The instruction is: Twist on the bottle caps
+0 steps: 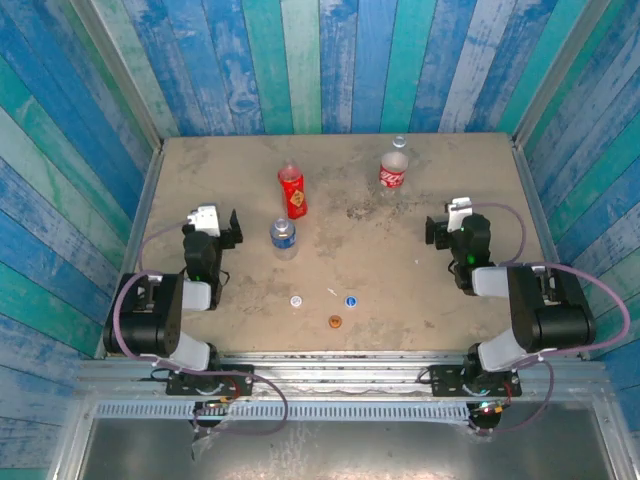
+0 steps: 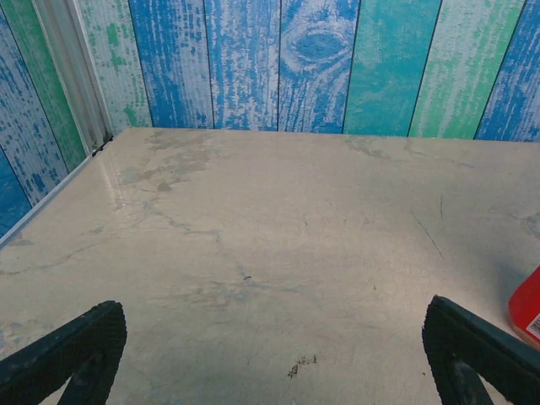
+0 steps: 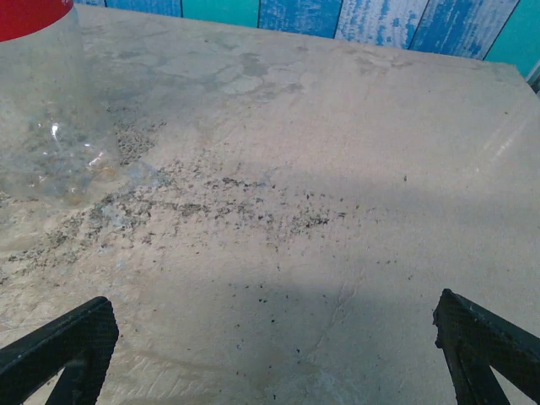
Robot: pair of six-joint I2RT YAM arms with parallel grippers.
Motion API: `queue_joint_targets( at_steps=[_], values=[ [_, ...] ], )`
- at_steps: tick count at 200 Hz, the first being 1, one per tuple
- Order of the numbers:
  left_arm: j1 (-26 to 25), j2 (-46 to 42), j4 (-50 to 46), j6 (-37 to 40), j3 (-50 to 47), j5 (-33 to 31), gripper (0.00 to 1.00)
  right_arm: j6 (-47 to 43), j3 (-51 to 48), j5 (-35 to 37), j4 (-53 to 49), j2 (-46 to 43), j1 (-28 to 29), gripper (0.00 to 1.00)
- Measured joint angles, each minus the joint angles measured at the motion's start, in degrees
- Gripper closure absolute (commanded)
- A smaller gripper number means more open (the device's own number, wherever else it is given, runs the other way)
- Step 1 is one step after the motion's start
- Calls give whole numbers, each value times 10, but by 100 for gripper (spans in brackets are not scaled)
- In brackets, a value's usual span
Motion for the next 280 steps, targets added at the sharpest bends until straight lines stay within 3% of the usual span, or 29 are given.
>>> queue_joint_targets(
  at_steps=[144, 179, 244, 280],
  values=[
    [0, 0, 0, 0, 0, 0, 6, 0, 0, 0, 0, 0, 0, 0],
    [-4, -11, -30, -5, 1, -30, 6, 0, 0, -3, -4, -7, 0, 0],
    [-88, -203, -171, -5, 27, -155, 6, 1, 1, -3, -118, -191, 17, 0],
    [-156, -275, -267, -18, 89, -175, 6, 9, 30, 3, -241, -313, 78, 0]
  ],
)
